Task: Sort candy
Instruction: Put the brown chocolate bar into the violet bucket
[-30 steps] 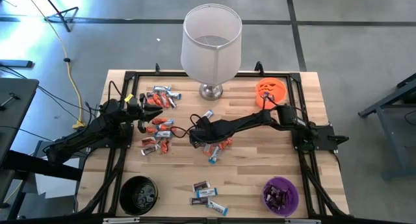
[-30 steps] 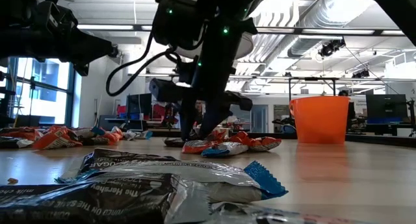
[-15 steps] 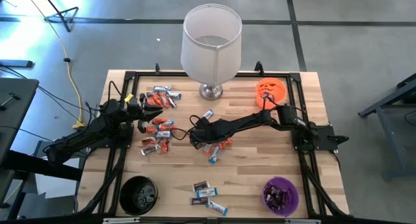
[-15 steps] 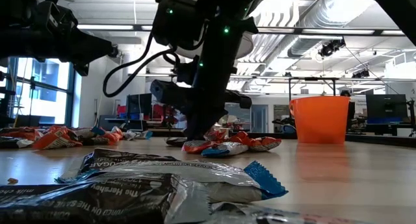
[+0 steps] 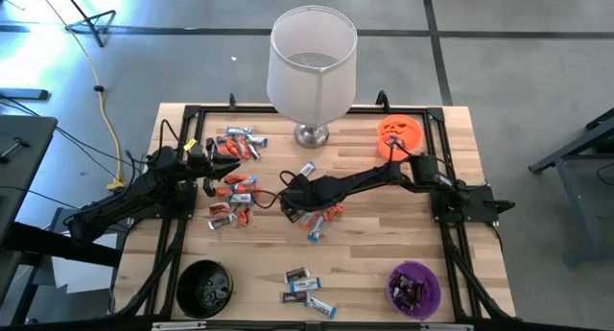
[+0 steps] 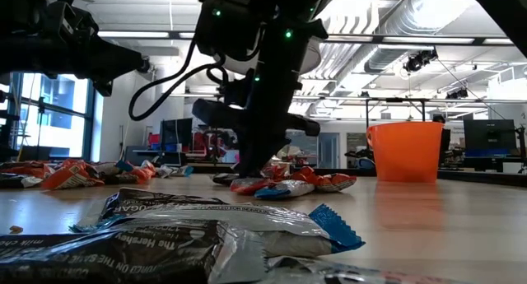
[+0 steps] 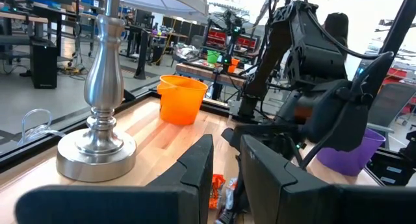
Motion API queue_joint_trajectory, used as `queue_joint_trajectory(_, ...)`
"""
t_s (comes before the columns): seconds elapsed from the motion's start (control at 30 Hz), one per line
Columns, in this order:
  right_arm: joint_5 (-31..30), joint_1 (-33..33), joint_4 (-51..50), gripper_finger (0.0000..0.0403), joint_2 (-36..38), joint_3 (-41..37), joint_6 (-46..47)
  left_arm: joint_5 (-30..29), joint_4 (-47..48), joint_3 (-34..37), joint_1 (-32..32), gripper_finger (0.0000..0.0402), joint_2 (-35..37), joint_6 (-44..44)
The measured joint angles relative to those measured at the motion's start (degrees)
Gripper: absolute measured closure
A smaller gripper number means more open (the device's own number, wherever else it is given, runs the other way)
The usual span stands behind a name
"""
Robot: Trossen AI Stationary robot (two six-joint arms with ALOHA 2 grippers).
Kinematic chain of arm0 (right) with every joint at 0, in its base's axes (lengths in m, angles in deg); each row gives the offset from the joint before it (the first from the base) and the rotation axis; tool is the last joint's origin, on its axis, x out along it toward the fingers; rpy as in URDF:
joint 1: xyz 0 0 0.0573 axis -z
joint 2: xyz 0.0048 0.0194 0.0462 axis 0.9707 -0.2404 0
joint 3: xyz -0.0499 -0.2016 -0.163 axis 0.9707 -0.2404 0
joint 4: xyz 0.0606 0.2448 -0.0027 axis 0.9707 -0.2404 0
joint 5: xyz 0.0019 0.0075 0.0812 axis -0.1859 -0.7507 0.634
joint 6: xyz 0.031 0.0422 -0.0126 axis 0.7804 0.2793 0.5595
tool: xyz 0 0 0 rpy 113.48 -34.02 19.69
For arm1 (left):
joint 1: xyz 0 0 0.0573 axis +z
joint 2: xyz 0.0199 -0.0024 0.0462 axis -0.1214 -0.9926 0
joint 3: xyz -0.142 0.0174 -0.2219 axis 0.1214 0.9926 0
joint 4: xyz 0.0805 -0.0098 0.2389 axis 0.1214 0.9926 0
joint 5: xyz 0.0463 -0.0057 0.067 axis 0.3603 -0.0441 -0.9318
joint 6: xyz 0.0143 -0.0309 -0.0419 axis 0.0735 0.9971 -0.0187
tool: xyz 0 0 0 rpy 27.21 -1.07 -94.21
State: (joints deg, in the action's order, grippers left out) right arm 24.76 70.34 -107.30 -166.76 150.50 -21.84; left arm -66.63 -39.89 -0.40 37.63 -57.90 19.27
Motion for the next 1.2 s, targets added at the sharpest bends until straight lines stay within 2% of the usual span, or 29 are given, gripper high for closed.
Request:
queue_joint_trajectory(0.2, -0.12, -0.71, -5.29, 0.0398, 4.09, 2.35, -1.48, 0.02, -0.01, -0.02, -0.01, 0.0337, 0.01, 0.00)
queue_joint_trajectory(0.33, -2.04, -2.21, -14.73, 0.0400, 5.74, 7.99, -1.46, -0.01, 0.01, 0.00, 0.00, 0.0337, 0.00, 0.00)
queue_joint_trajectory(0.47, -0.81, -5.23, -26.27, 0.0399, 6.27, 15.23, 1.82, -0.01, 0.00, 0.00, -0.01, 0.0337, 0.01, 0.00)
queue_joint_trajectory(0.57, 1.41, -8.17, -35.46, 0.0399, 6.25, 20.12, 7.93, 0.01, 0.00, 0.00, 0.00, 0.0337, 0.00, 0.00)
queue_joint_trajectory(0.73, 3.91, -14.58, -44.60, 0.0399, 6.21, 24.13, 22.21, -0.01, 0.01, -0.01, 0.00, 0.0337, 0.01, 0.00)
queue_joint_trajectory(0.9, 8.29, -20.71, -47.95, 0.0399, 6.23, 24.32, 35.32, 0.00, 0.02, -0.01, 0.00, 0.0337, 0.02, 0.00)
queue_joint_trajectory(1.2, 14.60, -28.57, -47.79, 0.0398, 6.16, 24.13, 50.28, -0.01, 0.01, -0.02, 0.00, 0.0337, 0.01, 0.00)
